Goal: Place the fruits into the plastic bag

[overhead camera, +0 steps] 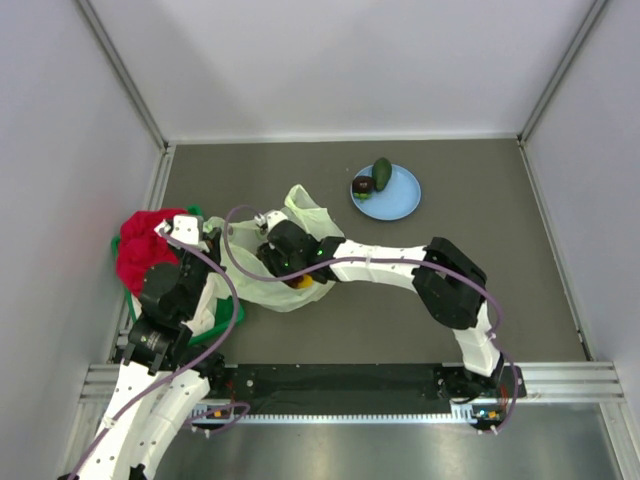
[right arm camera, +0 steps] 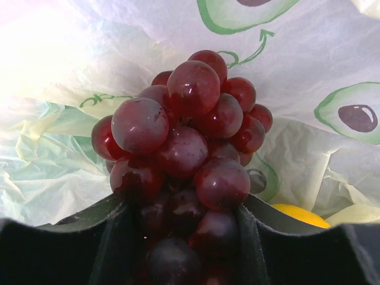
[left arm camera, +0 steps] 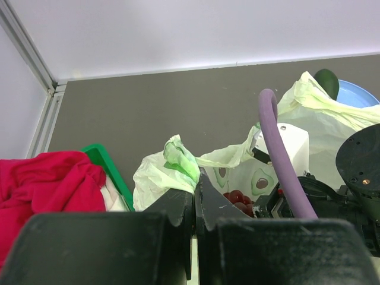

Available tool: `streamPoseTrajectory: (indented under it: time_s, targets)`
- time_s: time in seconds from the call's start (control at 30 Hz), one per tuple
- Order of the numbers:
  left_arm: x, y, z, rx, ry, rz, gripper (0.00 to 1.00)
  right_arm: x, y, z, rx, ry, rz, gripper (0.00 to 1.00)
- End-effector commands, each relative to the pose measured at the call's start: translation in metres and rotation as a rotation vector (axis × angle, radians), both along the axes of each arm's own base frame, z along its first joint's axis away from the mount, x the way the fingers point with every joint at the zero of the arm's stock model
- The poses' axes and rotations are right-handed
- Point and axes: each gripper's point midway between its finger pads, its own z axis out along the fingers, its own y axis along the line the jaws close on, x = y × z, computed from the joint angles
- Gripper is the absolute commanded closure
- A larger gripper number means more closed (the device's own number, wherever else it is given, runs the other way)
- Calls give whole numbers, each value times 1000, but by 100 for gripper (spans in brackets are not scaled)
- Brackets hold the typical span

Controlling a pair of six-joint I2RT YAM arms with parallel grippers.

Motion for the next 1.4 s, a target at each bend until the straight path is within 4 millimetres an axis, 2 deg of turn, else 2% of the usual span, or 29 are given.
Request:
streamPoseTrajectory:
  time_s: [0.0,0.13,0.23,0.43,0.67,0.83,0.97,1.1,1.13,1.2,1.37]
  targets:
    - [0,-1,16,-28,-58,-4,100,-11,-16,-10,-47,32,4,56]
    - [0,-1,16,-26,-57,-4,100,-11,-14,17,7,6,12,38]
    - [0,0,16,-26,-57,-2,100,-6,-13,35,34,-21,4,29]
    - [0,0,16,-26,-57,-2,100,2,-12,60,76,-52,-11,19]
    - [0,0,16,-26,-57,1,100,23,-24,91,193,-47,-47,19]
    - [0,0,16,-26,-57,2,100,24,-27,122,306,-86,-1,20]
    - [0,1,15,-24,-55,2,100,24,-32,129,313,-113,-3,21]
    - [0,1,15,-25,-55,5,100,37,-42,130,294,-123,-50,24]
    - [0,1,16,-24,-57,4,100,36,-43,130,299,-120,-42,24]
    - [0,1,16,-26,-57,4,100,34,-41,146,342,-145,-17,24]
    - [0,1,15,-24,-55,4,100,6,-33,185,469,-156,134,27]
